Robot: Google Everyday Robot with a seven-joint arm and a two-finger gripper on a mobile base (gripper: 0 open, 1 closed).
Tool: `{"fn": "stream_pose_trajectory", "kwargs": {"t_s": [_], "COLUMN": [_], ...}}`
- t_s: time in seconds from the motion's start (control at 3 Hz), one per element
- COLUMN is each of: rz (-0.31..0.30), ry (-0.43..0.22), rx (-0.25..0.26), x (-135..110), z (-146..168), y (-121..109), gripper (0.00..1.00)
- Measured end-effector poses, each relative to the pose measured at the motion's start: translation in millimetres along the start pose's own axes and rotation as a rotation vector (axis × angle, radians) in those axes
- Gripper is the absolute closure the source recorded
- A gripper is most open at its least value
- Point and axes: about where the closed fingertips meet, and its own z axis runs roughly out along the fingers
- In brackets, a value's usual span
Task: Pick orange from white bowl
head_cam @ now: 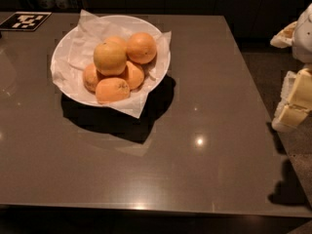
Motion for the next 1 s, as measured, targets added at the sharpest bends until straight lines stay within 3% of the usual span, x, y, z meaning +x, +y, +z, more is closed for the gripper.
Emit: {"fn": "stream_pose_trajectory", "kwargs": {"t_s": [0.33,1.0], "rz": [-0.012,-0.092], "ry": [0.001,0.027], "rx": [0.012,0.008], "x": [-4,-52], "z": [-2,7], "y": [0,-3], "gripper": [0.00,0.00]}}
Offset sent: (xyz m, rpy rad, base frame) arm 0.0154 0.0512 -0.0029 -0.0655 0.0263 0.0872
